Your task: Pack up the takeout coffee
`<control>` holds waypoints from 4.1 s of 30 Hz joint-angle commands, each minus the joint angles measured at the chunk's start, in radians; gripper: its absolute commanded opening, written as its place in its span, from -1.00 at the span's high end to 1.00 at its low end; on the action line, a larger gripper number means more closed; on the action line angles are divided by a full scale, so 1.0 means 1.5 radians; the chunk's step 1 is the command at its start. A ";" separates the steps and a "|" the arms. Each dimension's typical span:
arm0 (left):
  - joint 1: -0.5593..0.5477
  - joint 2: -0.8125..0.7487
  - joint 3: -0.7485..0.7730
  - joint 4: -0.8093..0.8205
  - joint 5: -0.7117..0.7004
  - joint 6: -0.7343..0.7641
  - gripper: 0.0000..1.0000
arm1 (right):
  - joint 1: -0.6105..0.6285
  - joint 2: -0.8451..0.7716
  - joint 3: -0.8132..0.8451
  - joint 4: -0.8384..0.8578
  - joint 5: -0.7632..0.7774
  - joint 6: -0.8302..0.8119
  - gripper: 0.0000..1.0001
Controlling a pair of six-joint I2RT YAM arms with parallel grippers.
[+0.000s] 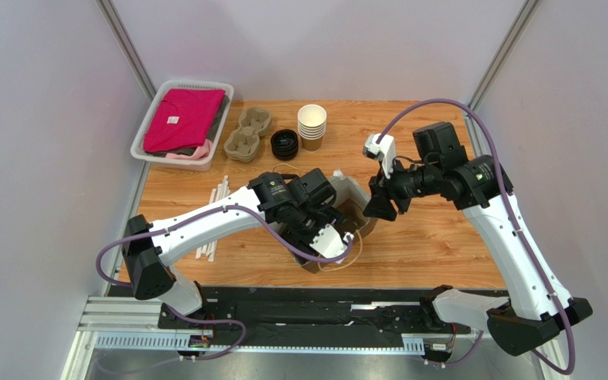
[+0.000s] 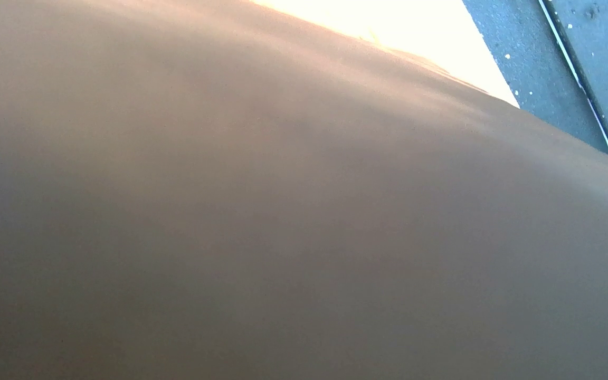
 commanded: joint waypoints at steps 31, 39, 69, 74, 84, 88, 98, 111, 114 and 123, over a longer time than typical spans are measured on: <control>0.027 -0.018 0.024 -0.024 0.039 0.095 -0.28 | 0.008 0.320 0.269 0.078 -0.232 -0.357 -0.75; 0.040 -0.026 0.029 -0.013 0.029 0.054 -0.29 | 0.012 0.308 0.263 0.032 -0.223 -0.393 1.00; 0.106 -0.071 -0.016 0.130 -0.044 -0.204 -0.29 | 0.012 0.066 -0.019 0.308 -0.068 -0.106 1.00; 0.112 -0.070 -0.025 0.145 -0.037 -0.212 -0.28 | 0.012 0.045 -0.031 0.311 -0.064 -0.065 1.00; 0.117 -0.138 -0.077 0.238 -0.019 -0.197 -0.24 | 0.012 0.019 -0.069 0.327 -0.024 -0.069 1.00; 0.117 -0.197 -0.121 0.291 -0.013 -0.177 -0.21 | 0.011 0.003 -0.096 0.372 0.022 -0.062 1.00; 0.117 -0.314 -0.249 0.450 0.002 -0.155 -0.53 | 0.010 -0.048 -0.140 0.485 0.059 -0.050 1.00; 0.161 -0.420 -0.296 0.541 0.062 -0.285 -0.66 | 0.010 -0.127 -0.219 0.559 0.053 -0.104 1.00; 0.161 -0.444 -0.310 0.539 0.080 -0.274 -0.66 | 0.009 -0.134 -0.226 0.563 0.050 -0.104 1.00; 0.161 -0.313 -0.126 0.318 0.148 -0.243 -0.41 | 0.008 -0.138 -0.232 0.555 0.037 -0.080 1.00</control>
